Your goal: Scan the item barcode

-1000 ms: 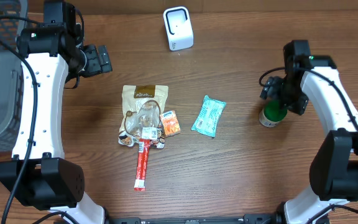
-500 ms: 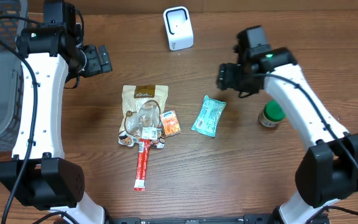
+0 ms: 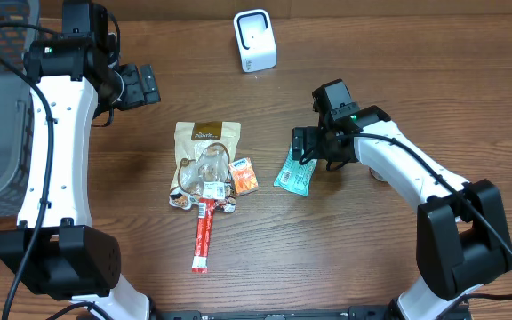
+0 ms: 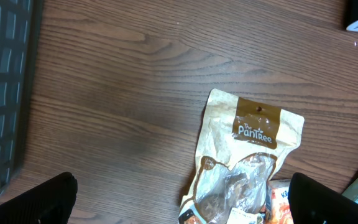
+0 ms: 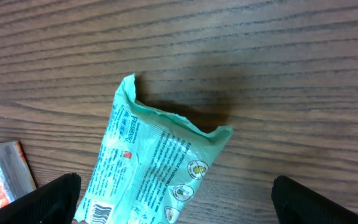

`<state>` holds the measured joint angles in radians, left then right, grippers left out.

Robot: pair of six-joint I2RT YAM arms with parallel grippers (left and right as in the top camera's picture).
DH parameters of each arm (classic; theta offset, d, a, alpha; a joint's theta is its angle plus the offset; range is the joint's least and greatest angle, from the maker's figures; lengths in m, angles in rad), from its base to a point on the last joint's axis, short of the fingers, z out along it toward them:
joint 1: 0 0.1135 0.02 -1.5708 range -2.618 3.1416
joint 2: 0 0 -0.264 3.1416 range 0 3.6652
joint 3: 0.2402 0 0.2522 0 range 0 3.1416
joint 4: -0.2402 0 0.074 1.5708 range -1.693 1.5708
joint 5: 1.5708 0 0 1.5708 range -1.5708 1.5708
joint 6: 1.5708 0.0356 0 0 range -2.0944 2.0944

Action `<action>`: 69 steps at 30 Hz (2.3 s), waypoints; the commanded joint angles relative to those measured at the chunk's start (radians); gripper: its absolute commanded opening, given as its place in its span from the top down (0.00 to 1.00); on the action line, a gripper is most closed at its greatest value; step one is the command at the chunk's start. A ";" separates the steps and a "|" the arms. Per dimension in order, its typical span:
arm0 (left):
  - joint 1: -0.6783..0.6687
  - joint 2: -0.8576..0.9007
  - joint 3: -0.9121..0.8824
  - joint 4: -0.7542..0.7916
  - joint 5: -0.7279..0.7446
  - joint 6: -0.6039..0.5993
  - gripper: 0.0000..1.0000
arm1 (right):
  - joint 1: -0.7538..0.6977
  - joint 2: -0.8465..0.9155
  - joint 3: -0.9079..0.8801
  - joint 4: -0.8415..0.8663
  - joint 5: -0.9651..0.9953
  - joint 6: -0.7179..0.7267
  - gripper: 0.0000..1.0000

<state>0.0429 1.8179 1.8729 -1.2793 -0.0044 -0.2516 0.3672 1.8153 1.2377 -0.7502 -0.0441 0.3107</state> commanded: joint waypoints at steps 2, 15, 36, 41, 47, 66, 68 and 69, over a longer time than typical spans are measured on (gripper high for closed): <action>-0.004 0.000 0.016 0.001 0.001 0.009 0.00 | -0.002 -0.018 -0.002 0.009 0.009 -0.001 0.00; -0.004 0.000 0.016 0.000 0.001 0.009 0.00 | -0.002 -0.018 -0.002 0.009 0.009 -0.001 0.00; -0.004 0.000 0.016 0.000 0.001 0.009 0.00 | -0.002 -0.018 -0.002 0.009 0.009 -0.001 0.00; -0.004 0.000 0.016 0.001 0.001 0.009 0.00 | -0.002 -0.018 -0.002 0.009 0.009 -0.001 0.00; -0.004 0.000 0.016 0.001 0.001 0.009 0.00 | -0.002 -0.018 -0.002 0.009 0.009 -0.001 0.00; -0.004 0.000 0.016 0.000 0.001 0.009 0.00 | -0.002 -0.018 -0.002 0.095 -0.008 -0.001 0.00; -0.004 0.000 0.016 0.000 0.001 0.009 0.00 | -0.002 -0.018 -0.002 0.121 -0.082 -0.001 0.00; -0.004 0.000 0.016 0.000 0.001 0.009 0.00 | -0.002 -0.018 -0.002 0.121 -0.095 -0.001 0.00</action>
<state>0.0429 1.8179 1.8729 -1.2797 -0.0040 -0.2516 0.3668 1.8153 1.2377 -0.6388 -0.0723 0.3107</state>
